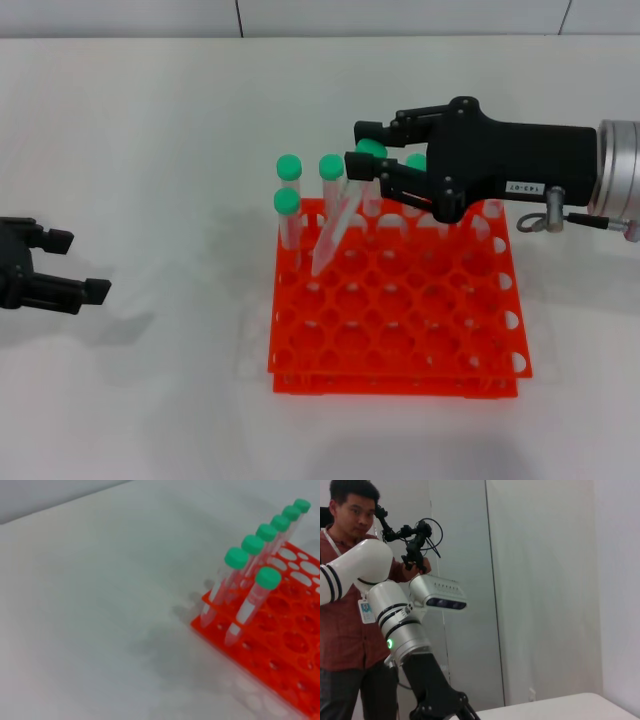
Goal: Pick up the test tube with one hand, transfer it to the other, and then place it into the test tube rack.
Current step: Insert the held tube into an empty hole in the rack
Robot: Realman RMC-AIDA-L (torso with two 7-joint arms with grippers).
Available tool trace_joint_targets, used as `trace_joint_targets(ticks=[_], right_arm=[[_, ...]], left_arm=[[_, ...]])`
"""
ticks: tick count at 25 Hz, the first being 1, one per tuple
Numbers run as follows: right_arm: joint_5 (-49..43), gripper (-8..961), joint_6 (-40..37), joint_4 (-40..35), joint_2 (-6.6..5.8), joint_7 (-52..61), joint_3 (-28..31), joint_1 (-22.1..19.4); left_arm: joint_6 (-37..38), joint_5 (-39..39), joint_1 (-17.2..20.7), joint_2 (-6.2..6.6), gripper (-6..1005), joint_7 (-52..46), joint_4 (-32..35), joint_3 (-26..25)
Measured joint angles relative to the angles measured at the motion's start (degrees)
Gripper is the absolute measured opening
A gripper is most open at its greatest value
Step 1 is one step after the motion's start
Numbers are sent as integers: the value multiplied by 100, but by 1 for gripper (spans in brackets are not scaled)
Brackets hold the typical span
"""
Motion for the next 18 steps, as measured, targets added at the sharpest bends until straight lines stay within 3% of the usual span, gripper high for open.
trace_joint_targets(ticks=[11, 18], right_arm=[[133, 273, 324, -6, 9, -89, -230, 94], [277, 273, 479, -6, 14, -221, -417, 90]], left_arm=[[-419, -101, 9, -313, 886, 513, -339, 10], [-562, -390, -9, -309, 886, 830, -787, 21]])
